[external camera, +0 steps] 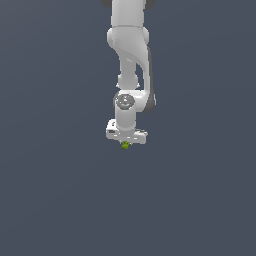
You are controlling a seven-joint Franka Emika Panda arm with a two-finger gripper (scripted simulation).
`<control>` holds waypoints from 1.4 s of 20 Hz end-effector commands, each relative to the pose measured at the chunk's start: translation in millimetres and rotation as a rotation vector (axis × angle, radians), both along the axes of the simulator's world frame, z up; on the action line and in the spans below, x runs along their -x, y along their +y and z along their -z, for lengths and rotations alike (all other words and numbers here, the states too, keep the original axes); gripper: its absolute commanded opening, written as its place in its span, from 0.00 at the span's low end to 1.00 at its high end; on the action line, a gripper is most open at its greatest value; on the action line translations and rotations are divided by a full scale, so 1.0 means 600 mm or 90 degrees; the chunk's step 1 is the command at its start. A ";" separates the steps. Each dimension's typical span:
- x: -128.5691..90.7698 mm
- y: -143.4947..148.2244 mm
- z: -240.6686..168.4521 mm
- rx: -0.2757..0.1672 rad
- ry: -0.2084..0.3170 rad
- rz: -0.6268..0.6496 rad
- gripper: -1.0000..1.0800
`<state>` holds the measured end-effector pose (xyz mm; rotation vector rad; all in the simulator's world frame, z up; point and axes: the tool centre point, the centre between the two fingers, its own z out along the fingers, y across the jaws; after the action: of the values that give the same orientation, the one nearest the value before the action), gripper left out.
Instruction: Pick up the object and move it to a goal position.
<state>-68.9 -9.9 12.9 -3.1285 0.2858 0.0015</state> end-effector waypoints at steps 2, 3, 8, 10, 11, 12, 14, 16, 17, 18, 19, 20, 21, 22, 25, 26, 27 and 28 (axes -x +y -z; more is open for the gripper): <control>-0.002 0.000 -0.007 0.000 0.000 0.000 0.00; -0.002 -0.001 -0.012 0.000 0.000 0.000 0.00; -0.009 -0.003 -0.048 0.000 0.000 0.000 0.00; -0.013 -0.005 -0.069 0.000 0.000 0.000 0.00; -0.016 -0.006 -0.080 0.000 0.000 0.000 0.00; -0.018 -0.007 -0.093 0.000 0.000 0.000 0.00; -0.023 -0.009 -0.121 0.000 0.000 0.000 0.00; -0.029 -0.011 -0.152 0.000 0.000 0.000 0.00; -0.032 -0.012 -0.169 0.000 0.000 0.000 0.00; -0.036 -0.014 -0.186 0.000 0.000 0.000 0.00; -0.039 -0.015 -0.204 0.000 0.000 0.000 0.00; -0.043 -0.016 -0.222 0.000 0.000 0.000 0.00; -0.046 -0.017 -0.239 0.000 0.000 0.000 0.00; -0.050 -0.019 -0.257 0.000 0.000 0.000 0.00; -0.060 -0.022 -0.309 0.000 0.000 0.000 0.00; -0.064 -0.024 -0.326 0.000 0.000 0.000 0.00; -0.067 -0.025 -0.343 0.000 0.000 0.000 0.00; -0.071 -0.026 -0.360 0.000 0.000 0.000 0.00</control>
<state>-29.0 -24.5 213.0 -3.1284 0.2864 -0.0005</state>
